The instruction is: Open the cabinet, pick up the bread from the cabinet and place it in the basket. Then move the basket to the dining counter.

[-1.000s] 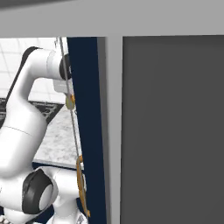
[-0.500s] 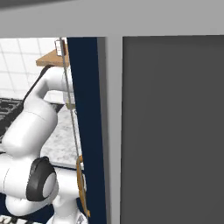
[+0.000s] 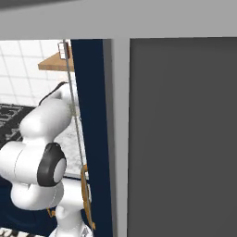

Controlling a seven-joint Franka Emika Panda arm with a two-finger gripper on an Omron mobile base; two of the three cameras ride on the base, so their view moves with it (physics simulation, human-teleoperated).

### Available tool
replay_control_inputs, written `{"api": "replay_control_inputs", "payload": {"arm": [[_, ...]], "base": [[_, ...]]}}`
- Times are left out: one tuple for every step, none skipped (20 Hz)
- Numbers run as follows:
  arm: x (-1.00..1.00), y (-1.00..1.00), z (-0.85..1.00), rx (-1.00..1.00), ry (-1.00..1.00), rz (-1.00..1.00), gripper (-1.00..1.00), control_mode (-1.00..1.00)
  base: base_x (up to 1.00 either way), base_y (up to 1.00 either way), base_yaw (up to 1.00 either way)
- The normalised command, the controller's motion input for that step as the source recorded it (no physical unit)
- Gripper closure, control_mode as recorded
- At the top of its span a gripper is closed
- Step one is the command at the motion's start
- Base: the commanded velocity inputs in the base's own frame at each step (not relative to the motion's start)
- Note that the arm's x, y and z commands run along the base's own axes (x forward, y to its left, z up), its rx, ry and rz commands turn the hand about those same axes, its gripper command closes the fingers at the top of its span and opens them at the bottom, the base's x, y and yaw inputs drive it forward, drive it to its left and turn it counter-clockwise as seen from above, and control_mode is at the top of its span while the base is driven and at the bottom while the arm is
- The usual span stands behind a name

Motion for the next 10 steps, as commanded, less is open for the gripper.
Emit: {"api": "replay_control_inputs", "payload": {"arm": [[0.69,0.0,-0.34,0.0,0.04,0.0,1.0,-1.0],[0.66,0.0,-0.29,0.0,0.05,0.0,1.0,-1.0],[0.64,0.06,-0.31,0.0,0.06,0.0,1.0,-1.0],[0.64,0.02,-0.36,0.0,0.08,0.0,1.0,-1.0],[0.59,0.01,-0.37,0.0,0.09,0.0,1.0,-1.0],[0.57,0.0,-0.36,0.0,0.09,0.0,1.0,-1.0],[0.57,0.0,-0.39,0.0,0.07,0.0,1.0,-1.0],[0.53,0.0,-0.39,0.0,0.08,0.0,1.0,-1.0],[0.52,0.0,-0.4,0.0,0.07,0.0,1.0,-1.0],[0.44,0.01,-0.37,0.0,0.07,0.0,1.0,-1.0]], "base": [[0.0,0.0,0.0],[0.0,0.0,0.0],[0.0,0.0,0.0],[0.0,0.0,0.0],[0.0,0.0,0.0],[0.0,0.0,0.0],[0.0,0.0,0.0],[0.0,0.0,0.0],[0.0,0.0,0.0],[0.0,0.0,0.0]]}}
